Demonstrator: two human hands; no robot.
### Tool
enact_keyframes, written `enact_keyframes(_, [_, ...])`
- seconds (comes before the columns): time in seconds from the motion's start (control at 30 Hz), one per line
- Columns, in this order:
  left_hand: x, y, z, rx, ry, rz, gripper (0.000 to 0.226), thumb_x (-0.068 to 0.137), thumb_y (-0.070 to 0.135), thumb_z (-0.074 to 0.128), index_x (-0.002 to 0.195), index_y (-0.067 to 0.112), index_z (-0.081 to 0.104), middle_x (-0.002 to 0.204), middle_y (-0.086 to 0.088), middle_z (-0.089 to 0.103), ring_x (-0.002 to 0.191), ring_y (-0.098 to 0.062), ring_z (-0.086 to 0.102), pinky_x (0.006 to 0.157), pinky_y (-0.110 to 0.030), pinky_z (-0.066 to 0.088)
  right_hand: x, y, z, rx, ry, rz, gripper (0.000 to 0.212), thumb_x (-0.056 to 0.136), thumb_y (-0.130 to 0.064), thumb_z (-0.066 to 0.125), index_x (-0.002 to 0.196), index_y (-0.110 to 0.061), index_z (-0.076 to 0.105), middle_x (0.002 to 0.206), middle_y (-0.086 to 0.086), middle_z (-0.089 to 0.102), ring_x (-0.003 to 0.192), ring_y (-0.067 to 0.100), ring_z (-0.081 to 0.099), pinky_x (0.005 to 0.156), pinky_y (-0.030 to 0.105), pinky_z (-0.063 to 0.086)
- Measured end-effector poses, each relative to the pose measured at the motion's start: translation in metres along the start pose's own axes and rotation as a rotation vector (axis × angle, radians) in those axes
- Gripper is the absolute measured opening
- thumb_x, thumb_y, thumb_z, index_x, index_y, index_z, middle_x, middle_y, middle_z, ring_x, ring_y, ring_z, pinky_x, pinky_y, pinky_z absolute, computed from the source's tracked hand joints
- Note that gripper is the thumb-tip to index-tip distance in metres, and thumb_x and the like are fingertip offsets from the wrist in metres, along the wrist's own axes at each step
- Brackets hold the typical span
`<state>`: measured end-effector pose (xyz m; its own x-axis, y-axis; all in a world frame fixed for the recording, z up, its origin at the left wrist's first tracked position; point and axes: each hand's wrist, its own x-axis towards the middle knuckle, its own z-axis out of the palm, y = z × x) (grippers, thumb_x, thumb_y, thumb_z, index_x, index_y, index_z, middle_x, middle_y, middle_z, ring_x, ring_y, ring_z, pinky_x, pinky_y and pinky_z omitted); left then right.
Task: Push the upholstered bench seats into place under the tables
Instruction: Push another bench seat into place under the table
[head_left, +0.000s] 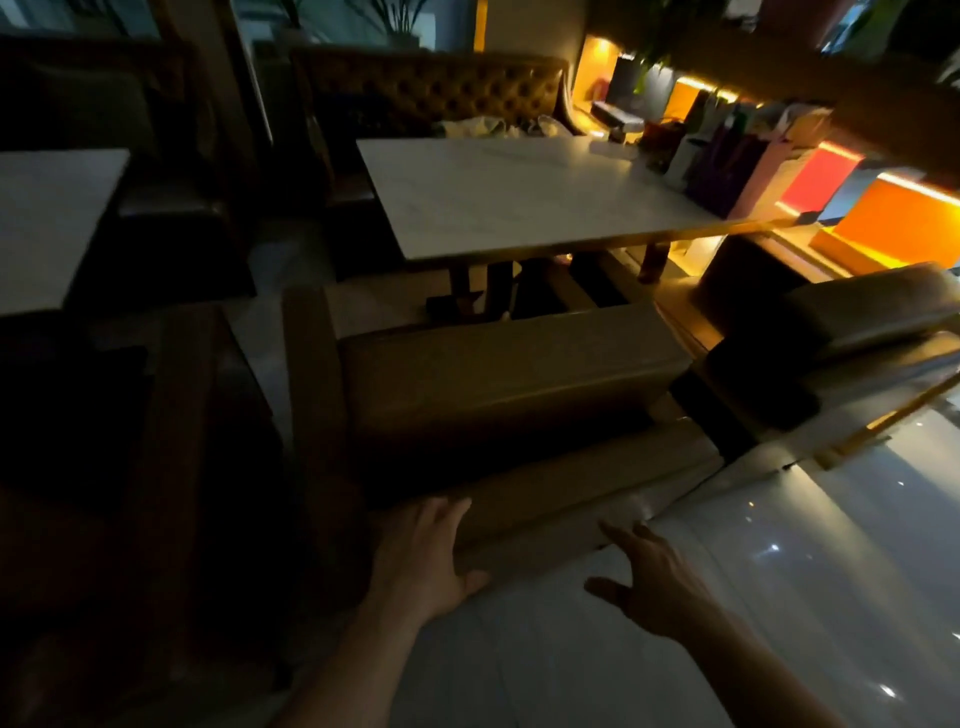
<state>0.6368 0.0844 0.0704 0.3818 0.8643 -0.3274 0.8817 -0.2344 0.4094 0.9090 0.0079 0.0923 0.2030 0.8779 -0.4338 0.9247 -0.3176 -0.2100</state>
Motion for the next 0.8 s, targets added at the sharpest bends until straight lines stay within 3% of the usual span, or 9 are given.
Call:
enact_keyframes(0.27, [0.073,0.032,0.014,0.096,-0.012,-0.086,0.113,0.065,0.076,0.068,0.153,0.041,0.006,0.162,0.004,0.011,0.146,-0.023,0.015,0.118,-0.046,0.019,0.104,0.04,-0.032,-0.1,0.006,-0.153,0.101,0.078,-0.067,0.065,0.156,-0.034,0.01,0.164,0.017,0.013,0.151,0.034,0.007,0.12,0.052,0.018])
enact_keyframes(0.47, [0.112,0.038,0.031,0.154,-0.025,-0.167,0.127,0.057,0.076,0.074,0.154,0.039,0.0,0.164,0.004,0.007,0.148,-0.024,0.009,0.119,-0.043,0.009,0.172,0.046,-0.037,-0.298,-0.074,-0.31,0.118,0.073,-0.064,0.073,0.153,-0.04,-0.009,0.164,0.01,-0.012,0.148,0.037,-0.02,0.112,0.07,-0.001])
enact_keyframes(0.63, [0.12,0.033,0.049,0.18,-0.04,-0.199,0.131,0.057,0.069,0.079,0.155,0.033,0.0,0.164,0.002,0.009,0.149,-0.023,0.006,0.121,-0.042,0.003,0.205,0.063,-0.03,-0.312,-0.175,-0.283,0.125,0.07,-0.062,0.077,0.149,-0.047,-0.019,0.163,0.008,-0.019,0.146,0.04,-0.022,0.111,0.076,0.008])
enact_keyframes(0.8, [0.116,0.02,0.061,0.133,0.024,-0.202,0.119,0.064,0.065,0.078,0.153,0.039,0.005,0.163,0.002,0.015,0.149,-0.023,0.01,0.121,-0.042,0.006,0.206,0.061,-0.013,-0.285,-0.11,-0.275,0.117,0.072,-0.066,0.072,0.151,-0.048,-0.012,0.164,0.009,-0.014,0.146,0.042,-0.02,0.11,0.077,0.01])
